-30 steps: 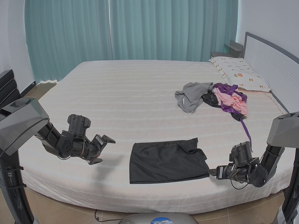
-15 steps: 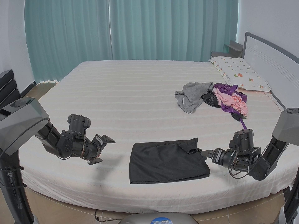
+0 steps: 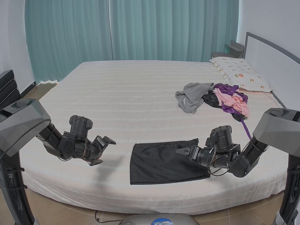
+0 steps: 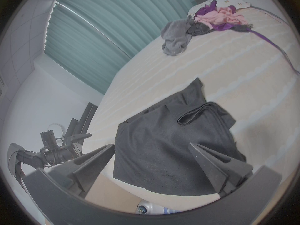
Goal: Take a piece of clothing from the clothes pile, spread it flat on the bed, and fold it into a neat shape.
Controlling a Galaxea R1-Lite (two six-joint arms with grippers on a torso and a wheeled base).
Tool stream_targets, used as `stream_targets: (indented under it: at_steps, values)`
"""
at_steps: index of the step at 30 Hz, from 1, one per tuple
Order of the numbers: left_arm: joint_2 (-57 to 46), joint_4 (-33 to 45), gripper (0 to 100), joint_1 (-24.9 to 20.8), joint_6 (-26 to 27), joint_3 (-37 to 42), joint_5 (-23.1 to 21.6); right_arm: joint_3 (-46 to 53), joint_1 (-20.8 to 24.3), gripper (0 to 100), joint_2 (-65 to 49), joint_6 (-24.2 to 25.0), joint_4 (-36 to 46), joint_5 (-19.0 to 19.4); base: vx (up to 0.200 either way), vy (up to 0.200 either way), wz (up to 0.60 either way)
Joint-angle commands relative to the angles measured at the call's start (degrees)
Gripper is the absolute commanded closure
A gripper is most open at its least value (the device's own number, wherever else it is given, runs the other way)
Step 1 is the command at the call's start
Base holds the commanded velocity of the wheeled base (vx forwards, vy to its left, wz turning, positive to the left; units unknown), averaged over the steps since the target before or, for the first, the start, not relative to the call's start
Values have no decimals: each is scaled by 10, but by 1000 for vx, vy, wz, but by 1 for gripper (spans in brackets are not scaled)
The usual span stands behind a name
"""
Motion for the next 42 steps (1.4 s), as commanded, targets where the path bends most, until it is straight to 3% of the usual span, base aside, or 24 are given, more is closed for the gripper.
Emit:
stream_targets:
  at_steps: [1, 9, 16, 21, 30, 38, 42]
  values:
    - [3, 0, 0, -1, 0, 0, 1, -67, 9, 0, 56, 0, 39, 3, 0, 0, 0]
    - [5, 0, 0, -1, 0, -1, 1, -122, -1, 0, 81, 0, 52, 5, 0, 0, 0]
    - [4, 0, 0, -1, 0, -1, 1, -201, -29, 0, 95, -1, 123, 1, 0, 0, 0]
    - [5, 0, 0, -1, 0, -1, 1, -277, -92, 0, 132, -2, 136, -14, 0, 0, 0]
    - [5, 0, 0, -1, 0, -2, 1, -265, -139, 0, 134, 6, 96, -20, 0, 0, 0]
    - [6, 1, 0, -2, -1, -8, 1, -170, -135, 0, 119, 29, 7, -14, 0, 0, 0]
    - [5, -1, 0, -6, -8, -10, 0, -124, -132, 0, 118, 29, -62, -14, 0, -200, 0]
